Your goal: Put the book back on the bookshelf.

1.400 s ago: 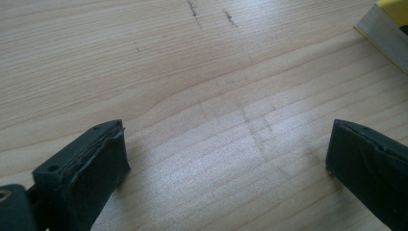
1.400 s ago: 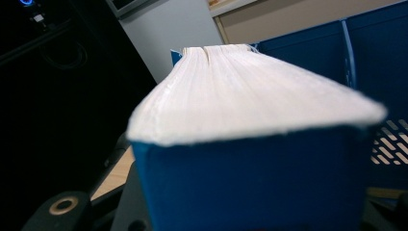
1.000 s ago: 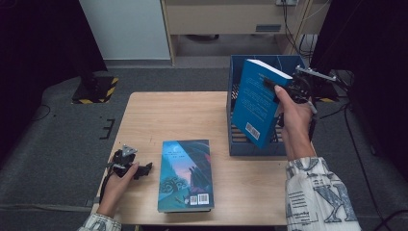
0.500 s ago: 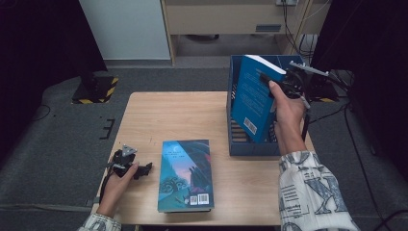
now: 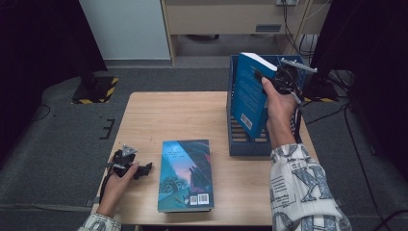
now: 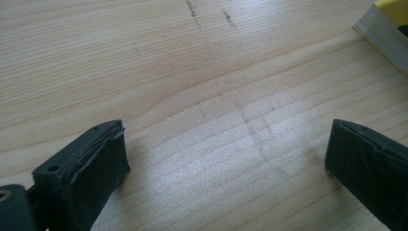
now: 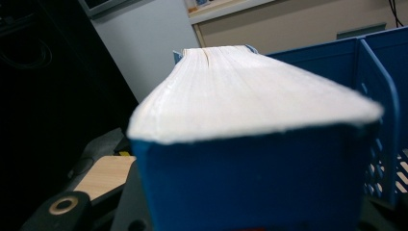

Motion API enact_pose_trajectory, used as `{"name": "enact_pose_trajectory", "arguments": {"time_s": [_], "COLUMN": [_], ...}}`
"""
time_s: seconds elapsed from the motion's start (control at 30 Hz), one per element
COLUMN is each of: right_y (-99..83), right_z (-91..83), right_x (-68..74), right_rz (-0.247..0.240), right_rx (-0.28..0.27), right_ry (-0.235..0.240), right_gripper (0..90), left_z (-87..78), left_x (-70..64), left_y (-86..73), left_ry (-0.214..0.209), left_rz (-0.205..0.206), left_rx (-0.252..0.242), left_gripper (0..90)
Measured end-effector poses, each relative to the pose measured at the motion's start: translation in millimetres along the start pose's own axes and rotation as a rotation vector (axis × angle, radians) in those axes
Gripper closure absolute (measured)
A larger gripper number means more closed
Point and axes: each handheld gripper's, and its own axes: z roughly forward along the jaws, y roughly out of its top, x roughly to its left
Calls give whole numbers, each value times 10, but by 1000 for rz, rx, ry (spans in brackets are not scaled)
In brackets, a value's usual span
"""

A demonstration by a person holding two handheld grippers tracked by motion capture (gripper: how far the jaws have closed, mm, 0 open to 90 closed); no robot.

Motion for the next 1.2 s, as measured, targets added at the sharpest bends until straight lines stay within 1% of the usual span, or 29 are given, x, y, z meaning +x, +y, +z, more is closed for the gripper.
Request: {"name": "enact_pose_trajectory", "arguments": {"time_s": [0.17, 0.3, 0.63, 0.7, 1.2], "right_y": [-19, -42, -88, -102, -211], "right_z": [71, 119, 167, 177, 245], "right_x": [0, 7, 20, 24, 54], "right_rz": [5, -9, -15, -10, -38], "right_rx": [-5, -3, -15, -17, -21], "right_ry": [-9, -13, -22, -24, -44], "right_gripper": [602, 602, 602, 602, 603], "left_z": [1, 1, 2, 2, 4], "left_x": [1, 1, 1, 1, -1], "left_y": [2, 4, 6, 6, 8], "left_ry": [-1, -1, -1, -1, -3], "left_rz": [1, 2, 2, 2, 0], "left_rx": [1, 2, 3, 3, 4], "left_gripper": [2, 2, 2, 2, 2]}}
